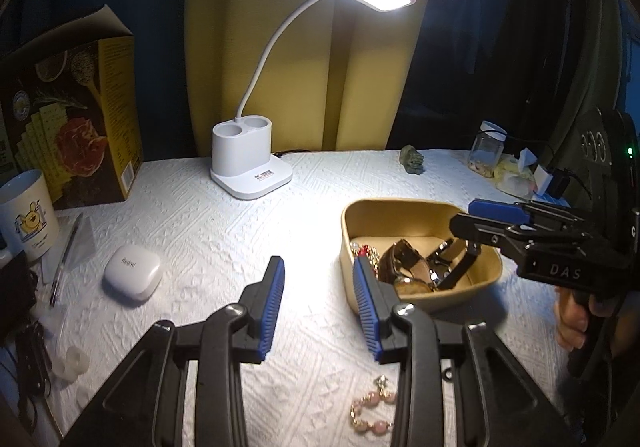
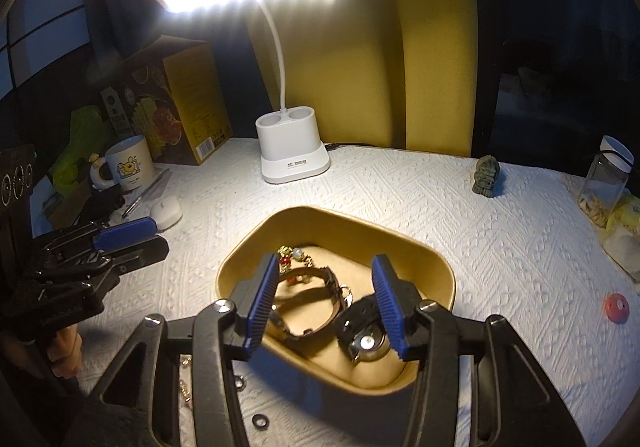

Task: Organize jewelry
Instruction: 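Lift both grippers out of the bin toward the remaining jewelry, then grasp the small dark charm with the right gripper while the left gripper grasps the second pink bracelet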

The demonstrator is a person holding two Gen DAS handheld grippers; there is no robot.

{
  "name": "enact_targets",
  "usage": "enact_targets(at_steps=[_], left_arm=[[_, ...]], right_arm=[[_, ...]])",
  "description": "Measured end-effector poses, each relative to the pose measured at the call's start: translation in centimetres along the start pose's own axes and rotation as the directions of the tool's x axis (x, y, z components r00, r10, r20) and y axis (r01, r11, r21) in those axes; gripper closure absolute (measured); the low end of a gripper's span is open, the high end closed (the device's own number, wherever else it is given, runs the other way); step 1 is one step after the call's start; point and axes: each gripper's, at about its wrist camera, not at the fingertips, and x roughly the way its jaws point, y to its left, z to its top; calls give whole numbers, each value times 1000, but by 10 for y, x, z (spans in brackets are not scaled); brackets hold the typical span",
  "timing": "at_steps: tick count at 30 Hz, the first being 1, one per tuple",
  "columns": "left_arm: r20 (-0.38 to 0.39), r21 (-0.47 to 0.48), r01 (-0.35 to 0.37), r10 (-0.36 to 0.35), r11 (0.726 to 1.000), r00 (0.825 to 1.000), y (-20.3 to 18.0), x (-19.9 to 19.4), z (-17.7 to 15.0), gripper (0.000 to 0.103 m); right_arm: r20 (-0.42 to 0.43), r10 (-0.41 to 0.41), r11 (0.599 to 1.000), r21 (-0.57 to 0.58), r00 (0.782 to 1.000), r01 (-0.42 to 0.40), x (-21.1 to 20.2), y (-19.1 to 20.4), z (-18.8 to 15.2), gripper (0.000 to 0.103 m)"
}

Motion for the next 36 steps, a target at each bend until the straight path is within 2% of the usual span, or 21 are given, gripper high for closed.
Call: enact_targets(at_steps=[19,31,36], left_arm=[[-1,-21,-4,4,1000,1000,-1,-30,-45,68],[-21,-25,1,-2,1000,1000,-7,-42,-83,68],[-39,-37,2,-3,999,999,-11,-40,-93,68]], right_arm=[[7,-22,1000,0,1000,22,-37,23,-48,57],[-98,-16,1000,11,995,18,-27,30,-107,58],[-153,-25,1000,-22,988,22,-20,38,-127,74]])
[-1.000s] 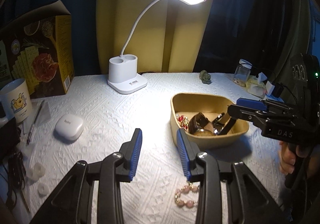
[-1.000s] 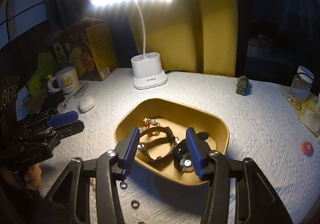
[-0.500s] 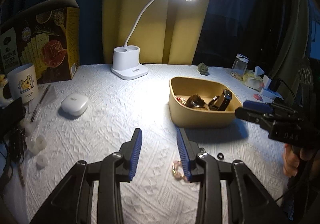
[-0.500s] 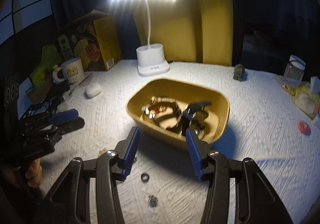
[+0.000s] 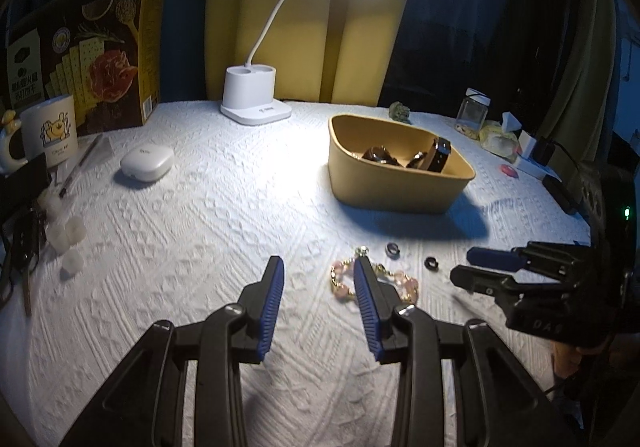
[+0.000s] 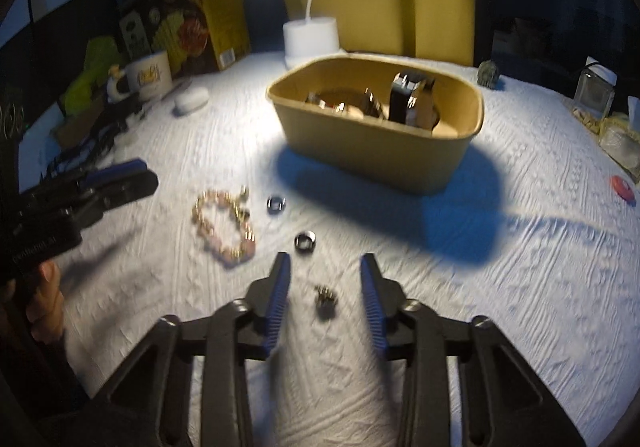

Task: Organize jewelry
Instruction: 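Grasp the small dark charm with the right gripper while the left gripper grasps the second pink bracelet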

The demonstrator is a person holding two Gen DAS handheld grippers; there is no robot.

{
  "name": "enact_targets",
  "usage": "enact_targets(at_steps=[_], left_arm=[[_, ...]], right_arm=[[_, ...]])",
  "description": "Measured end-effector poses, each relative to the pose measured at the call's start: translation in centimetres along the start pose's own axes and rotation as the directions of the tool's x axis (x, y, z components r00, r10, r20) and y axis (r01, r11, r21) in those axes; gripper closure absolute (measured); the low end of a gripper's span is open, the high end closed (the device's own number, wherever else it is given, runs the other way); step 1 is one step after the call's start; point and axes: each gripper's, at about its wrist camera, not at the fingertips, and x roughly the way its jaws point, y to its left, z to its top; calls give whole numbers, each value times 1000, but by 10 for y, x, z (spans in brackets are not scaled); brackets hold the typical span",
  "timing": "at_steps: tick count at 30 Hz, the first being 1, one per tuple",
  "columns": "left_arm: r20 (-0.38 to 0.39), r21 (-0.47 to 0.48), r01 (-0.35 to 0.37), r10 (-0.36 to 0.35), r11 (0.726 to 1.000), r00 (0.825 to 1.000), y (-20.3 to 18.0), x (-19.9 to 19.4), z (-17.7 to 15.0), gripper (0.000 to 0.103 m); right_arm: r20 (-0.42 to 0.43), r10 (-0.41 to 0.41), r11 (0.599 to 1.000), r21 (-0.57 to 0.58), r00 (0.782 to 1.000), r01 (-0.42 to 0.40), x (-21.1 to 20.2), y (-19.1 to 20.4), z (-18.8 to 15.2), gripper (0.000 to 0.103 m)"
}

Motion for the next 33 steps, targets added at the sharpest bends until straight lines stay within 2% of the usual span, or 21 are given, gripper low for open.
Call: enact_targets(at_steps=[6,16,19,27,31,32,33], left_arm=[[-16,-3,2,-2,1000,1000,-2,3,-5,68],[-43,4,7,-7,1000,999,-12,12,-1,67],[-71,-11,23,-24,1000,997,-12,20,2,67],[-167,-15,5,-8,1000,986,-15,53,7,67],[-170,22,-8,12,1000,985,-22,58,10,67],[-174,32,7,-1,999,985,-24,59,10,70],[-176,41,18,-10,999,984,-25,59,10,87]], right_arm=[[-5,-19,999,-26,1000,19,0,1,-7,92],[2,-13,1000,-25,1000,13,-11,-10,-13,92],[16,-15,1000,-14,1000,15,-16,-17,-12,92],[47,-24,999,30,999,23,-27,-41,-11,92],[60,-23,999,42,998,20,-29,-47,-10,92],[66,-21,999,43,998,19,-31,-47,-10,92],[71,-19,999,42,997,16,-32,-48,-10,92]])
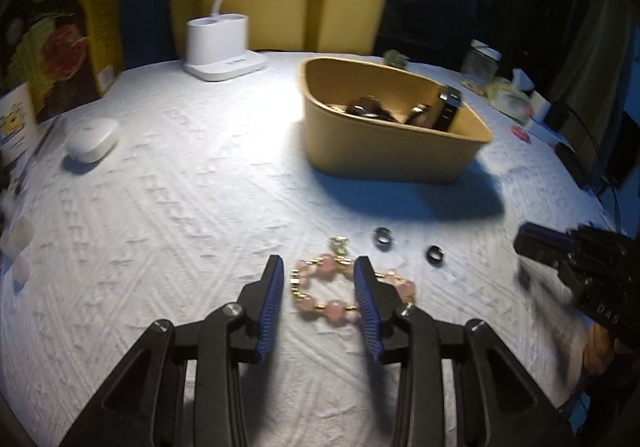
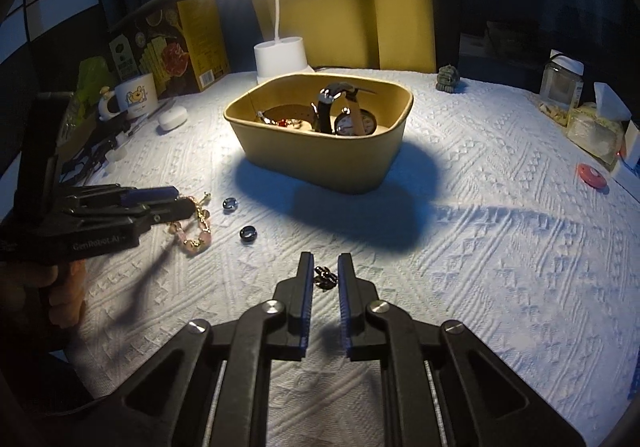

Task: Organize jewelry
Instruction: 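Grasp the small dark charm with the right gripper while the left gripper grasps the second pink bracelet, then carry the charm and bracelet over the bin and open both grippers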

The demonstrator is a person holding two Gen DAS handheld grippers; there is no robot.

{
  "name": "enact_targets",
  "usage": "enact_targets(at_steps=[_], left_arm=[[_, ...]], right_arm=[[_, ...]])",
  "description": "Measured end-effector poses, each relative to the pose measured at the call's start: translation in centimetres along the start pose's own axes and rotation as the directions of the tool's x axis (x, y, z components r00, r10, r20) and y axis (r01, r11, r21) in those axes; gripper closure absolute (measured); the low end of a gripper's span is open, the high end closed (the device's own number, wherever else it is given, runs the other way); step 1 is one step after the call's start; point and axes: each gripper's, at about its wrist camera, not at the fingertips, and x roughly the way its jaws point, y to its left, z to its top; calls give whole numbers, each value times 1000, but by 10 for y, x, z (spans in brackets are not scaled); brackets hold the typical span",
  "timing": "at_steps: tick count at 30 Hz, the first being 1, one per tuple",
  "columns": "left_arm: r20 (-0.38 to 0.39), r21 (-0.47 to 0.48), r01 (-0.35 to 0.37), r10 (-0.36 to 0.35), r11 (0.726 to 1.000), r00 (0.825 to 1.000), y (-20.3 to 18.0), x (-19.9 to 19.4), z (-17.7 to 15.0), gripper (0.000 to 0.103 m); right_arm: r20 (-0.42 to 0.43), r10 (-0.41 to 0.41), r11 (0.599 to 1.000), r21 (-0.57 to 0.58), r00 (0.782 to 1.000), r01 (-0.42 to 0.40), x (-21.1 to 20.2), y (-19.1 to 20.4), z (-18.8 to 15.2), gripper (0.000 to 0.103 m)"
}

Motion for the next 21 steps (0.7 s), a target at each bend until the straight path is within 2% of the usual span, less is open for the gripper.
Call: enact_targets(at_steps=[1,2,11,21], left_arm=[[-12,12,17,-17,1000,1000,-2,1,-1,95],[-15,17,26,-26,1000,1000,-4,2,-1,96],[14,45,68,-68,997,998,-13,-15,-9,96],[110,77,80,-88,994,990,-28,-54,1,96]], right_arm=[[7,5,1000,-2,1000,-5,-2,0,0,92],[10,7,1000,-4,1000,-7,-2,0,0,92],[29,13,1000,-12,999,-13,-8,4,0,92],[85,39,999,-8,996,-39,-18,3,15,92]])
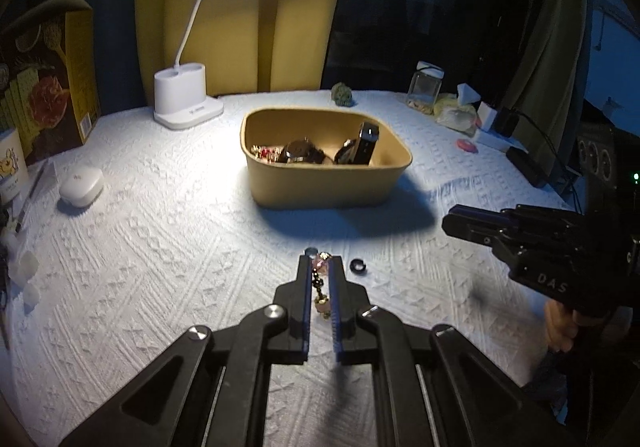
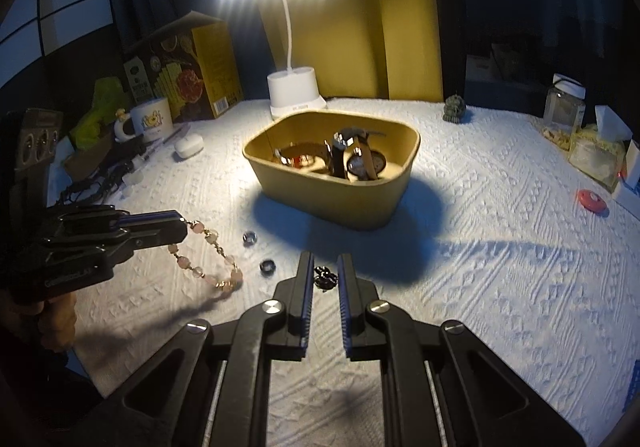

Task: Organize jewelry
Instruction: 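Carry the charm and bracelet over the bin and open both grippers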

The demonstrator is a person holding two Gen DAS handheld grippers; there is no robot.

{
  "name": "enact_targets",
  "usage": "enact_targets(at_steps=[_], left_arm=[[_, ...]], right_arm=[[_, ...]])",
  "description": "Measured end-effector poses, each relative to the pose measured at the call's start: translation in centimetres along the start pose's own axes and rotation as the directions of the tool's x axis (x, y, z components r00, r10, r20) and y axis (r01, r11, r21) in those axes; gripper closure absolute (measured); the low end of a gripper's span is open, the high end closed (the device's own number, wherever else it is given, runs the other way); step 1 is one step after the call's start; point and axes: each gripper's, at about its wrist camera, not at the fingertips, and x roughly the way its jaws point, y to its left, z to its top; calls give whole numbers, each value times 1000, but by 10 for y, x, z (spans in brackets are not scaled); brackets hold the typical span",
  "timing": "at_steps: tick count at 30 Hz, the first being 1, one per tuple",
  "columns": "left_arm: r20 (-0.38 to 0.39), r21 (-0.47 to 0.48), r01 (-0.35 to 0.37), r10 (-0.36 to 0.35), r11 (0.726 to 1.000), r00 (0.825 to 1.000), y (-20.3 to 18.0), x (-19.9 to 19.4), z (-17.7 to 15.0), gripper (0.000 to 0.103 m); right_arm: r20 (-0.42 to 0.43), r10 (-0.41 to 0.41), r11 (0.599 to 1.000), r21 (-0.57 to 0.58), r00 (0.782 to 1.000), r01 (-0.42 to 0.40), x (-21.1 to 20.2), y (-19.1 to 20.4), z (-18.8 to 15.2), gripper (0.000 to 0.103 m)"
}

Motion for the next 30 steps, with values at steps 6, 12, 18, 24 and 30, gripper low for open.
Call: enact_targets(at_steps=[6,12,18,24,30], left_arm=[[34,8,-9,8,1000,999,-3,-11,17,96],[70,21,-18,16,1000,997,-6,-19,35,96],[88,23,-23,21,999,996,-7,-18,50,96],[104,30,-24,21,999,994,-9,-17,65,96],[129,41,-33,27,999,991,-8,-12,87,96]], right_arm=[[23,18,1000,-17,1000,-18,-2,3,15,92],[52,22,999,-26,998,-20,-7,-2,31,92],[68,12,1000,-27,998,-10,-9,-12,44,92],[80,8,1000,-19,997,-6,-9,-22,55,92],[92,2,1000,-13,996,-1,-6,-34,73,92]])
